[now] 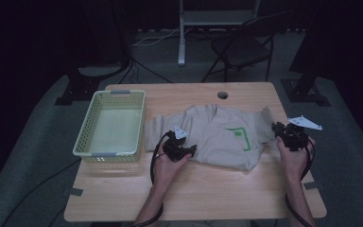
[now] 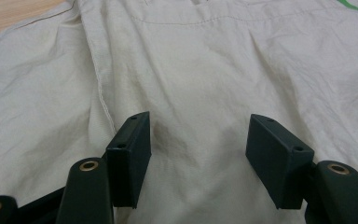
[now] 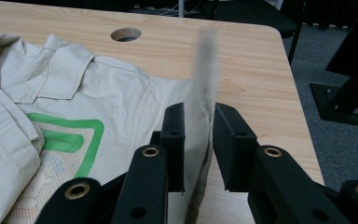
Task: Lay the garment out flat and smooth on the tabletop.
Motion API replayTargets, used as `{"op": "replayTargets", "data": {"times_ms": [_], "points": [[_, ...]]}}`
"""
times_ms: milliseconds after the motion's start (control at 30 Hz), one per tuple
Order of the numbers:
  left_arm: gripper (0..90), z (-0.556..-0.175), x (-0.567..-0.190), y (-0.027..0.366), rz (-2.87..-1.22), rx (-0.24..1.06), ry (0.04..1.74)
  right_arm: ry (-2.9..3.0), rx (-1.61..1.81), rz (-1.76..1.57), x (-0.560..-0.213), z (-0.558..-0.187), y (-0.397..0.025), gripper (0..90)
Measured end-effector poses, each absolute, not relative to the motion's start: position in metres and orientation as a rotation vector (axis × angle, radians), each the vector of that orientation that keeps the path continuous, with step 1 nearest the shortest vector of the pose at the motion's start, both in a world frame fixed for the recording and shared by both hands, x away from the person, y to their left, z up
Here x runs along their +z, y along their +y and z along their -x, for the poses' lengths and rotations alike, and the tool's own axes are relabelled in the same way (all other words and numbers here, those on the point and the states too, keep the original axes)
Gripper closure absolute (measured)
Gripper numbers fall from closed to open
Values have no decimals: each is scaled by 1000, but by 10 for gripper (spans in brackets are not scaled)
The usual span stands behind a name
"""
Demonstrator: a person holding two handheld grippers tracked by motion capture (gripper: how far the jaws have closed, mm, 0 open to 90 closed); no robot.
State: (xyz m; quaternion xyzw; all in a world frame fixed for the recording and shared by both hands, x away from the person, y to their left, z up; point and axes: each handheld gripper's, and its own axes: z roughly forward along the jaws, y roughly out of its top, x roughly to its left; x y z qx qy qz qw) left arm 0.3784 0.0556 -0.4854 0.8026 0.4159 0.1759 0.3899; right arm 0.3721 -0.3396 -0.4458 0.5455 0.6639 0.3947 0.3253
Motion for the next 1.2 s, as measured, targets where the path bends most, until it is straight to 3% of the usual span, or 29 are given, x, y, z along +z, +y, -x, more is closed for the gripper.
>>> {"op": "replayTargets", "data": {"times_ms": [1000, 1200], "points": [[414, -379, -485, 56, -2040, 446, 1057, 1760, 1058, -1391, -445, -371, -332, 655], [466, -379, -485, 58, -2040, 453, 1064, 1811, 1051, -1393, -456, -375, -325, 649]]}}
